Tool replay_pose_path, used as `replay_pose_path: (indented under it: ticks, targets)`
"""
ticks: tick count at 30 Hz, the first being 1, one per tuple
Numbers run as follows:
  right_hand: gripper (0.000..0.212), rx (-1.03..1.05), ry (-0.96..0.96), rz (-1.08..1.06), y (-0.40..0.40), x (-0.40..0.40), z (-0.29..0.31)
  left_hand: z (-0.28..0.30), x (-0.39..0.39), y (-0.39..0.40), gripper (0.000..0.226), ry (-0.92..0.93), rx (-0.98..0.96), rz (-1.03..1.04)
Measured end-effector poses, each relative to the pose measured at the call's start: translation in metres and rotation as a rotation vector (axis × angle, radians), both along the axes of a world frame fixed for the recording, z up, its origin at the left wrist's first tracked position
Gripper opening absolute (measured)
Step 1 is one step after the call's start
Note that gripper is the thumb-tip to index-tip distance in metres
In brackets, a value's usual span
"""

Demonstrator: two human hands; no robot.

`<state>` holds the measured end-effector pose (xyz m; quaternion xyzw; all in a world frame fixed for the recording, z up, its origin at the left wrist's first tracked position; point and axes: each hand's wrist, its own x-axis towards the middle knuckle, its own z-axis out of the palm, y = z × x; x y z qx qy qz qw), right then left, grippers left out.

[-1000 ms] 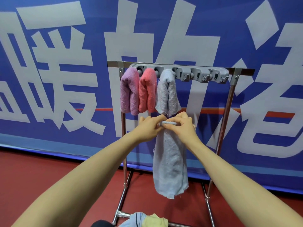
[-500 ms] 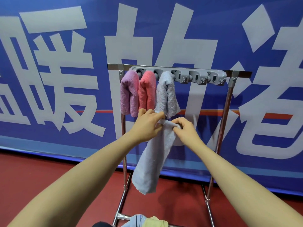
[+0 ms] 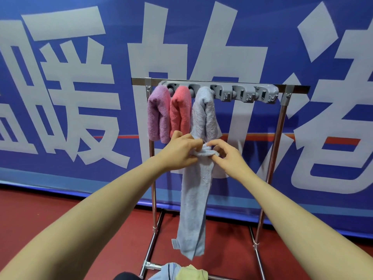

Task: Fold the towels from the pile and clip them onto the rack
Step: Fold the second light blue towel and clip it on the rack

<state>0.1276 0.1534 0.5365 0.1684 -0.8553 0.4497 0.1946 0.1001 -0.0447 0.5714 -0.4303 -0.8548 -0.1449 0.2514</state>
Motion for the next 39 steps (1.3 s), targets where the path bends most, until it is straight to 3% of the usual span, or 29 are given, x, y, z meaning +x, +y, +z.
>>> replay_pose_path:
  ticks: [6,14,16,19,21,23,27,29,32,36,39]
  targets:
    - [0.014,0.229,-0.002,-0.048,0.003,0.001,0.004,0.001,0.001,0.000,0.019,0.029,-0.115,0.054]
    - [0.008,0.687,0.182,-0.050,0.003,0.003,0.016,-0.007,-0.005,-0.013,0.026,0.346,-0.290,0.133]
    - [0.008,0.641,0.180,-0.037,0.002,0.003,0.017,-0.008,-0.005,-0.013,0.025,0.340,-0.289,0.141]
    - [0.008,0.265,0.048,-0.050,-0.002,0.006,0.019,-0.008,-0.004,-0.013,0.021,0.246,-0.245,0.145]
    - [0.010,0.045,-0.015,-0.080,-0.005,0.008,0.023,-0.010,-0.002,-0.011,0.032,0.132,-0.205,0.193]
    - [0.013,-0.027,-0.014,-0.095,-0.007,0.008,0.025,-0.013,0.001,-0.009,0.046,0.048,-0.141,0.245]
    - [0.012,-0.018,0.056,-0.075,-0.010,0.009,0.025,-0.023,0.002,-0.002,0.032,-0.057,0.060,0.296]
    - [0.022,0.042,0.099,-0.098,-0.012,0.008,0.026,-0.027,0.001,0.000,0.018,-0.139,0.193,0.276]
    - [0.018,0.206,0.244,-0.164,-0.012,0.007,0.026,-0.026,0.009,0.003,0.015,-0.187,0.305,0.236]
    - [0.013,0.260,0.397,-0.229,-0.016,0.009,0.025,-0.021,0.019,0.007,0.027,-0.222,0.470,0.220]
    - [0.012,0.179,0.415,-0.238,-0.019,0.009,0.029,-0.020,0.020,0.009,0.045,-0.393,0.655,0.188]
